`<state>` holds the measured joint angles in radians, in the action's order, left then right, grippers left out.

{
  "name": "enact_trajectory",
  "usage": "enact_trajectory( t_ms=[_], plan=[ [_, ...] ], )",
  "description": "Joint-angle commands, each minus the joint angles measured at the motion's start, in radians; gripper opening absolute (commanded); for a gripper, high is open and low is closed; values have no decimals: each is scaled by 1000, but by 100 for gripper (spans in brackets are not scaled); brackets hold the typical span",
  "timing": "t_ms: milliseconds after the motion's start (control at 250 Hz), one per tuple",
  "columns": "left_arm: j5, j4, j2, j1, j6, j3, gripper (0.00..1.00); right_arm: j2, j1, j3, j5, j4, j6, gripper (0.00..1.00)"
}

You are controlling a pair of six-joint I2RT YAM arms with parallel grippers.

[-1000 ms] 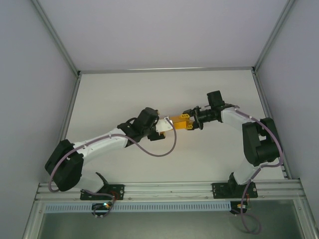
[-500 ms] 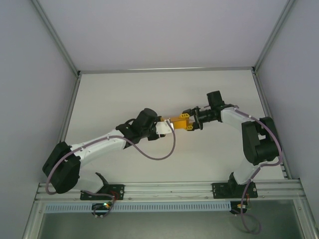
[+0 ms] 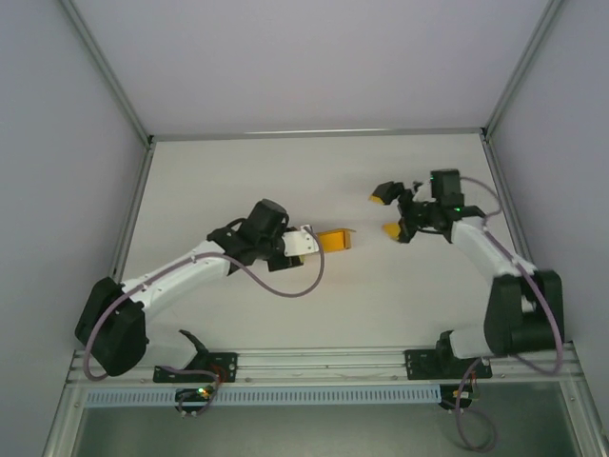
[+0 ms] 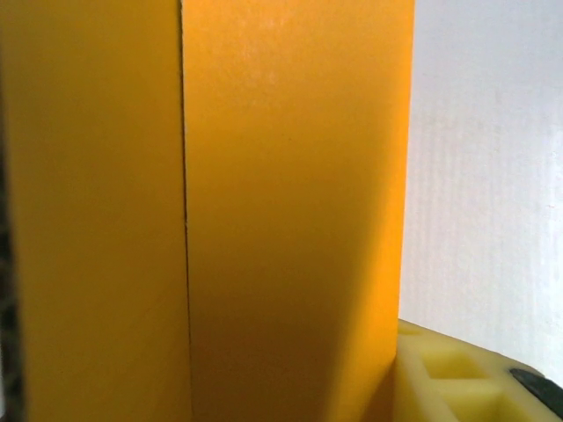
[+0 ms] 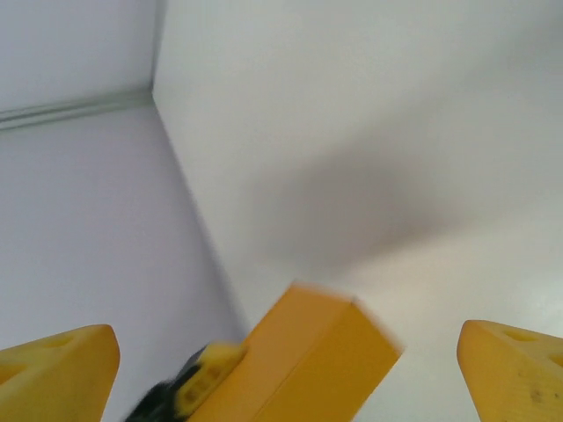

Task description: Assemble paper box

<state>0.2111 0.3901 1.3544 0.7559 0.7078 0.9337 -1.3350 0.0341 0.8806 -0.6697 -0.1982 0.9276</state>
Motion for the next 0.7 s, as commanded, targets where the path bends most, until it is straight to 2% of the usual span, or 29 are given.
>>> enact_trajectory(
  t_ms=[0,56,124,176,224,304,455,611,695],
  plan=[
    [153,170,7,-61,-2,61,43,127,30,-76,243,155,-471,100],
    [148,208,38,-82,-11,86,44,151,32,-90,145,198,-580,100],
    [129,260,83,-90,-19,123,44,143,40,-57,-8,160,-696,100],
    [125,307,119,-86,-18,156,44,121,67,-8,-39,82,-779,100],
    [125,343,148,-83,-22,187,45,95,103,43,-36,-7,-860,97],
    [130,367,180,-79,-21,207,45,40,177,125,-10,-151,-981,86],
    [120,381,231,-71,-21,228,46,-42,274,183,6,-254,-1087,69],
    [109,406,263,-68,-17,258,46,-124,329,227,68,-322,-1135,60],
    [116,408,270,-69,-14,265,46,-161,355,247,92,-358,-1167,59]
  ],
)
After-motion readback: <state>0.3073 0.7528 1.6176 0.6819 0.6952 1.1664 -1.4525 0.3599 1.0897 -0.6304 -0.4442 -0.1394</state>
